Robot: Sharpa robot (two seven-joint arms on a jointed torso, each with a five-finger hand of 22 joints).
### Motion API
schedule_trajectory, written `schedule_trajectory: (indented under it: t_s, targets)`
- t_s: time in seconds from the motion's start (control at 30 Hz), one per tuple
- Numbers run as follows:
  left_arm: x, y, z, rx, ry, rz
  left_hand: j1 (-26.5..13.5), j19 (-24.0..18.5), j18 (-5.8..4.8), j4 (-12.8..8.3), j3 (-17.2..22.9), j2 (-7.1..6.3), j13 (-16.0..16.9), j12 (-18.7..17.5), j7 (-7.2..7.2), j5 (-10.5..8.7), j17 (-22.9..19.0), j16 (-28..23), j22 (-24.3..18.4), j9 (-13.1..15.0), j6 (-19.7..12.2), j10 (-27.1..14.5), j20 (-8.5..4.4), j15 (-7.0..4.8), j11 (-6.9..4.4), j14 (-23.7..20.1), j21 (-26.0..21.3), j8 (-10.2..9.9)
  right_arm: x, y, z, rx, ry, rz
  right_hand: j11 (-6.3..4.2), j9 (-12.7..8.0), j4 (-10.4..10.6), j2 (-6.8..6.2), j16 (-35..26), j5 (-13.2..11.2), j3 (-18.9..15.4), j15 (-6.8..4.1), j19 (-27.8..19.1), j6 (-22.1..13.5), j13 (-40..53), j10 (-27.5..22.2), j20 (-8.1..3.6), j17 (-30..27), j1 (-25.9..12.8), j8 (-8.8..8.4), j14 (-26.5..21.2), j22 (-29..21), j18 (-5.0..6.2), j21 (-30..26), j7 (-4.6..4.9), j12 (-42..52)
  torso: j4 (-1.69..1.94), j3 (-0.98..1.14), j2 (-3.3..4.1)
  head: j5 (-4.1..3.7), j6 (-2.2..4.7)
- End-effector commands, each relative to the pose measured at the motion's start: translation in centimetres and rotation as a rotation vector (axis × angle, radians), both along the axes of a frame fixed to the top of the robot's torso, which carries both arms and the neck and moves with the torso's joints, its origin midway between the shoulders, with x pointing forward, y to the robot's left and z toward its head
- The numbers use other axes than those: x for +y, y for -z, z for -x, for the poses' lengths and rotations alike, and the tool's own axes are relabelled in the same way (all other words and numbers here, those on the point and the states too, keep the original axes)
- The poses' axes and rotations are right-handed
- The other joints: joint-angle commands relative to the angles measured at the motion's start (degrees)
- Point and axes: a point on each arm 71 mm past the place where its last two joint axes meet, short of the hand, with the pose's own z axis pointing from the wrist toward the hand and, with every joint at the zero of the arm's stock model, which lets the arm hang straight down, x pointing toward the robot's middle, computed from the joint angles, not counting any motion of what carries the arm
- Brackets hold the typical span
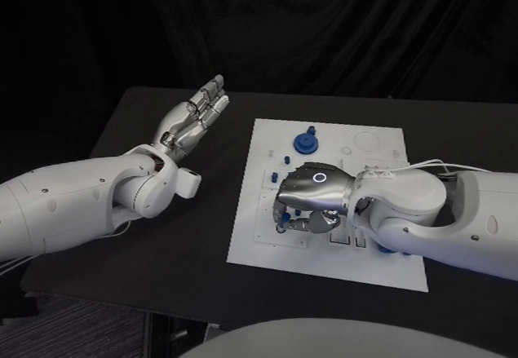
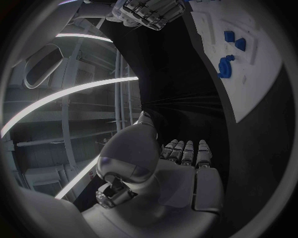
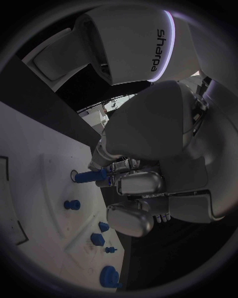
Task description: Assemble the parts on the task board
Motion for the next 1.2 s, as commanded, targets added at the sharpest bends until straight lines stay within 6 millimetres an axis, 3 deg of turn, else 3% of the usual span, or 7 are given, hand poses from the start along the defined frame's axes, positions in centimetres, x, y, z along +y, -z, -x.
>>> schedule_trajectory:
  t_s: [0.03, 1.2]
  targets:
    - [-0.2, -0.7, 0.2, -0.087, 0.029, 0.049, 0.38, 0.00, -0.65, 0.05, 0.36, 0.01, -0.07, -0.38, 0.30, 0.39, -0.06, -0.21, 0.06, 0.10, -0.09, 0.11, 0.37, 0.43, 0.47, 0.08, -0.07, -0.06, 0.1, 0.2, 0.1, -0.007, -0.008, 0.007, -2.43, 0.05, -0.24, -0.03, -0.16, 0.19, 0.01, -0.13, 0.00, -0.32, 0.05, 2.77, -0.40, 0.05, 0.18, -0.39, 1.31, 8.55, -0.52, -0.27, -0.02, 0.28, -0.01, -0.01, -0.01, 0.09, 0.01]
    - [-0.3, -0.4, 0.1, -0.068, 0.040, 0.051, 0.91, 0.02, -1.04, 0.04, 0.57, 0.20, -0.07, -0.38, 0.65, 1.01, -0.06, -0.21, 0.08, 0.11, -0.01, 0.11, 0.51, 0.98, 0.82, 0.08, -0.06, -0.05, 0.4, 1.5, 0.3, 0.026, -0.014, 0.035, -2.26, 0.18, -0.39, -0.03, -0.60, -0.13, -0.19, 0.03, -0.17, -0.78, 0.15, 2.46, -0.29, -0.38, -0.31, -0.82, 1.15, 8.44, -0.45, -0.79, 0.15, -0.15, 0.00, -0.01, 0.00, 0.29, 0.01]
